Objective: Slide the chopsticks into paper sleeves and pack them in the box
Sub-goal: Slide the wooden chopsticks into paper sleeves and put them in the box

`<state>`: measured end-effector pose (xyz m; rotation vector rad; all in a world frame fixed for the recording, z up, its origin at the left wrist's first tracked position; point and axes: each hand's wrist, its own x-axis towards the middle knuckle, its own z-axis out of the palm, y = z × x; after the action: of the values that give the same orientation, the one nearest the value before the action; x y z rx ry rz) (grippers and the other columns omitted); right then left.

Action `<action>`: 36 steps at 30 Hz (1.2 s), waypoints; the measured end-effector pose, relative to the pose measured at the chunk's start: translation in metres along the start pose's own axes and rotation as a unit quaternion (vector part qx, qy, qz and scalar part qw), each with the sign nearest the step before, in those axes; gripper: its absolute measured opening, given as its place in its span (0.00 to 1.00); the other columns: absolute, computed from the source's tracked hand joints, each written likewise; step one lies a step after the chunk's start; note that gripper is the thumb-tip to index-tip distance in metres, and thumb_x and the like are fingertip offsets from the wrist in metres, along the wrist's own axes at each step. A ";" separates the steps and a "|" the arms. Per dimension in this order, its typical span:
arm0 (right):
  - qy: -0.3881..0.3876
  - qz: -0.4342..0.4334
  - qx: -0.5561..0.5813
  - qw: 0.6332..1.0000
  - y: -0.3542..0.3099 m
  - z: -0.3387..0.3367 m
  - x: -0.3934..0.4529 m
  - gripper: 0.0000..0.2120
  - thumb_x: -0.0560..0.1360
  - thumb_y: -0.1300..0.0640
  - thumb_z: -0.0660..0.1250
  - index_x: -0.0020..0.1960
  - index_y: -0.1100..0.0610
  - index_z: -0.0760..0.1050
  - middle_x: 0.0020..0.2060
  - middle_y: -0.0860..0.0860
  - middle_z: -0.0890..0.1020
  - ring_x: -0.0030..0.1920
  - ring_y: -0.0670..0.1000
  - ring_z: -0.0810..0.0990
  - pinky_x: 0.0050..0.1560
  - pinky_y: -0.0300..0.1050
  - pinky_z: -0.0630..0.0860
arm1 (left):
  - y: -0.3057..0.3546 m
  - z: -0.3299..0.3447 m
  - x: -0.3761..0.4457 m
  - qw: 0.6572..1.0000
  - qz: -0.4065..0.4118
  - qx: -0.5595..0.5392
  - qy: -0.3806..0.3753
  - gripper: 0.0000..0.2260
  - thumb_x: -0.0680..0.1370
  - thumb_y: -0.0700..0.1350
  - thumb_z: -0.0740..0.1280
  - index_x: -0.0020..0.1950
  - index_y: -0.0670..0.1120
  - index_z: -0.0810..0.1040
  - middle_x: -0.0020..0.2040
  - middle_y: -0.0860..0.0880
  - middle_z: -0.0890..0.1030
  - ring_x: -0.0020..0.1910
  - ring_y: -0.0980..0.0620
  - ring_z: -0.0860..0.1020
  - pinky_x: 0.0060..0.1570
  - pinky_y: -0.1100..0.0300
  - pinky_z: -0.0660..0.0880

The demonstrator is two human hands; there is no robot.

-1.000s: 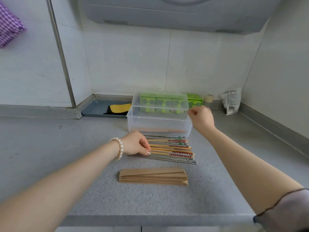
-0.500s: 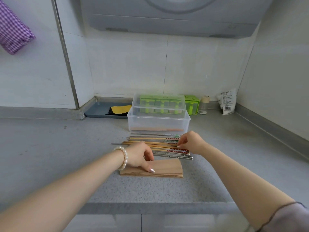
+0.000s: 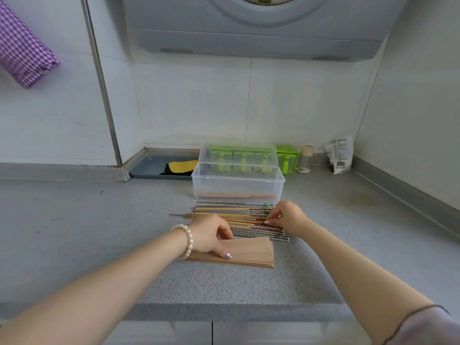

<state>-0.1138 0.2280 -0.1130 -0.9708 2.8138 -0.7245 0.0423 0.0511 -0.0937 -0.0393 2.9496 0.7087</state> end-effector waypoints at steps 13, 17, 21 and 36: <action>0.035 -0.001 0.063 0.997 -0.001 -0.014 -0.003 0.05 0.77 0.60 0.64 0.46 0.61 0.77 0.40 0.55 0.82 0.39 0.52 0.79 0.43 0.41 0.75 | 0.000 0.001 -0.004 1.000 0.000 0.006 0.021 0.17 0.68 0.46 0.75 0.55 0.47 0.80 0.53 0.52 0.80 0.48 0.57 0.76 0.47 0.67 0.73; 0.035 0.009 0.237 0.971 -0.002 -0.031 -0.018 0.05 0.77 0.66 0.60 0.46 0.61 0.74 0.33 0.54 0.80 0.28 0.47 0.76 0.29 0.32 0.72 | 0.003 0.002 -0.006 0.999 0.006 0.013 0.032 0.17 0.69 0.45 0.74 0.57 0.49 0.79 0.54 0.53 0.80 0.50 0.57 0.75 0.54 0.62 0.74; -0.011 0.039 0.323 0.946 0.004 -0.032 -0.033 0.10 0.79 0.65 0.55 0.53 0.60 0.75 0.29 0.52 0.69 0.28 0.48 0.67 0.31 0.38 0.66 | 0.003 0.005 -0.006 0.998 0.004 0.028 0.056 0.17 0.71 0.45 0.73 0.59 0.50 0.79 0.56 0.54 0.79 0.51 0.57 0.73 0.53 0.64 0.70; -0.084 0.003 0.207 0.975 -0.022 -0.007 -0.054 0.04 0.65 0.62 0.76 0.40 0.59 0.83 0.35 0.51 0.82 0.36 0.44 0.77 0.44 0.38 0.75 | 0.003 0.006 -0.012 0.996 -0.002 0.013 0.086 0.13 0.73 0.45 0.71 0.57 0.48 0.80 0.55 0.53 0.80 0.47 0.59 0.74 0.51 0.66 0.70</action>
<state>-0.0598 0.2485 -0.1016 -0.8963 2.3817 -1.1098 0.0548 0.0567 -0.0958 -0.1078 3.1206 0.6989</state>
